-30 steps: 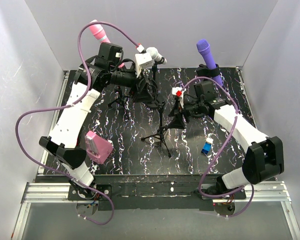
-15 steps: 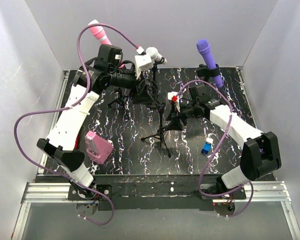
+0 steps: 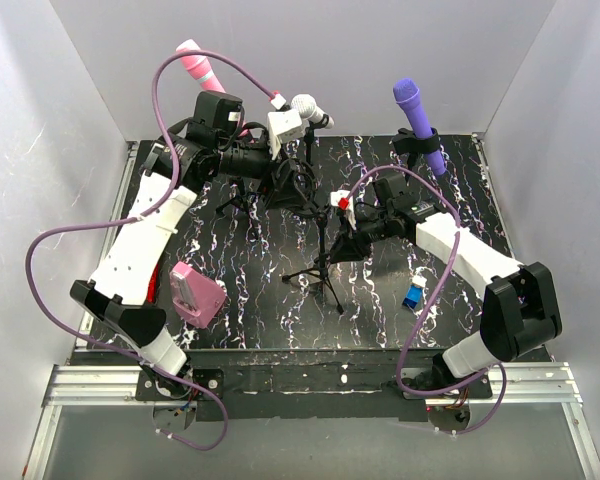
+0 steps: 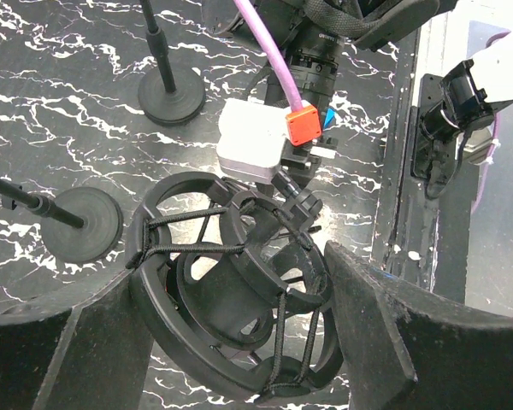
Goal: Remove the microphone from the stand
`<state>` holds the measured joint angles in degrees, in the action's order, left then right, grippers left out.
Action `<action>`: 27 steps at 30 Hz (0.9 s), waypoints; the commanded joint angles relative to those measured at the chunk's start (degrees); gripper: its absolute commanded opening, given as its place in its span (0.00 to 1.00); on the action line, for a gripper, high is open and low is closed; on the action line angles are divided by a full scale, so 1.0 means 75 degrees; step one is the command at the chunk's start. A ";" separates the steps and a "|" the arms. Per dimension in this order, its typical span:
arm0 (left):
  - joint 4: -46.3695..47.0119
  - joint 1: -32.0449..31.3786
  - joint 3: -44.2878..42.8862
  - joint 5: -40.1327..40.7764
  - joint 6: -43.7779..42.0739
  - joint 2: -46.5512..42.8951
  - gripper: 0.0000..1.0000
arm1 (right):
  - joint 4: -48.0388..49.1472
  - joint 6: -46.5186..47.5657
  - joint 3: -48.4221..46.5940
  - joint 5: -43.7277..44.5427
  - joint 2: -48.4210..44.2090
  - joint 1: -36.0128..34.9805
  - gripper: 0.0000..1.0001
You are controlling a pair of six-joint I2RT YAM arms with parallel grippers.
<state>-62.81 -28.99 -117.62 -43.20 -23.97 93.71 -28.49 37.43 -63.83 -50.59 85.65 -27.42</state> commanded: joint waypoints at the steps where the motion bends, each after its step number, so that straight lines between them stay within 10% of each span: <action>1: -0.0040 0.0010 0.0237 0.0498 -0.0004 -0.0342 0.69 | 0.0352 0.0014 0.0015 0.0357 -0.0017 -0.0059 0.13; 8: 0.0767 0.0010 0.0998 0.1095 0.1096 -0.0682 0.67 | 0.1803 0.0609 0.0892 0.1797 -0.0777 -0.0375 0.01; 19: 0.0863 0.0010 0.0988 0.1260 0.1461 -0.0507 0.67 | 0.9545 0.4698 0.4817 0.4049 -0.1729 -0.1465 0.01; 23: 0.0991 0.0010 0.1022 0.1237 0.1554 -0.0471 0.67 | 1.0187 0.4667 0.5241 0.4495 -0.1774 -0.1664 0.01; 27: 0.1319 0.0010 0.1222 0.1037 0.1777 -0.0565 0.68 | 0.6089 0.3837 0.4391 0.4041 -0.2850 -0.1606 0.63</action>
<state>-52.88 -28.73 -109.82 -35.62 -11.53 89.58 36.73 68.79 -25.47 -20.80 70.91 -39.79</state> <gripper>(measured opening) 0.679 0.440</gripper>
